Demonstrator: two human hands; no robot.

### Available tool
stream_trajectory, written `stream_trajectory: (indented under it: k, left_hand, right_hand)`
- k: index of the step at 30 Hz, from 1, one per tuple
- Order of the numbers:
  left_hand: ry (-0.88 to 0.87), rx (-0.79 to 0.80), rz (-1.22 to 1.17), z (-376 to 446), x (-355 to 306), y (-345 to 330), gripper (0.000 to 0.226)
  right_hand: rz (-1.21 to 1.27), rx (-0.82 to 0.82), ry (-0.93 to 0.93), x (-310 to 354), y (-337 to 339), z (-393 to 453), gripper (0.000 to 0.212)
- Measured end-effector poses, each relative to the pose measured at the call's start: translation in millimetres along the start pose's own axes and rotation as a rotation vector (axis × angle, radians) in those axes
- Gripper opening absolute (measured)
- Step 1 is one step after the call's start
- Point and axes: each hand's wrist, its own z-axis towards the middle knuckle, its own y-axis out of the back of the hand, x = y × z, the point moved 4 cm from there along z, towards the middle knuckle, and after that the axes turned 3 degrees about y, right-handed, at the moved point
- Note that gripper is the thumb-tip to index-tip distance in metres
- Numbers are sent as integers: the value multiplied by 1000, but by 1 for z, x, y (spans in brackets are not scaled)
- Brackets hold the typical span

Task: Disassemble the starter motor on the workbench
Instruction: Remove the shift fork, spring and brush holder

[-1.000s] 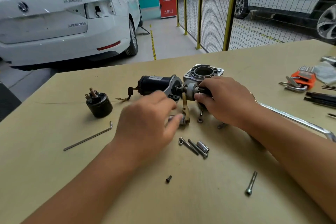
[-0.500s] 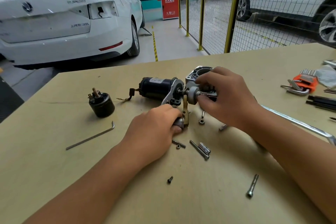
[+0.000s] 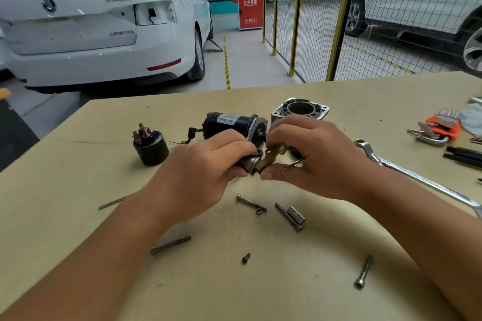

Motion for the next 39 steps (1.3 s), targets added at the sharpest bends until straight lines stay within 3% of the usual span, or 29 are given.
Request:
stream_trajectory:
  k: [6, 13, 18, 23, 27, 29, 32, 35, 39]
  left_hand:
    - [34, -17, 7, 0, 1, -1, 33]
    - [167, -98, -27, 1, 16, 3, 25]
    - [218, -84, -4, -4, 27, 9, 30]
    - [273, -108, -108, -11, 42, 25, 37]
    - [393, -182, -137, -16, 57, 28, 26]
    - [464, -167, -136, -17, 64, 23, 25]
    - [508, -16, -38, -19, 70, 11, 34]
    - [545, 59, -22, -20, 74, 1, 28]
    - [553, 17, -43, -20, 73, 4, 23]
  right_hand:
    - [2, -57, -33, 1, 2, -1, 51]
    - [-44, -201, -119, -8, 5, -3, 35]
    - [-23, -128, -95, -6, 0, -4, 42]
    - [-6, -31, -62, -2, -6, -5, 22]
    - [11, 17, -19, 1, -16, -6, 19]
    - [21, -35, -22, 1, -14, -5, 15]
    - [32, -241, -88, -4, -2, -5, 10]
    - [191, -526, -345, -20, 12, -11, 15]
    - [481, -663, -641, -36, 14, -17, 25]
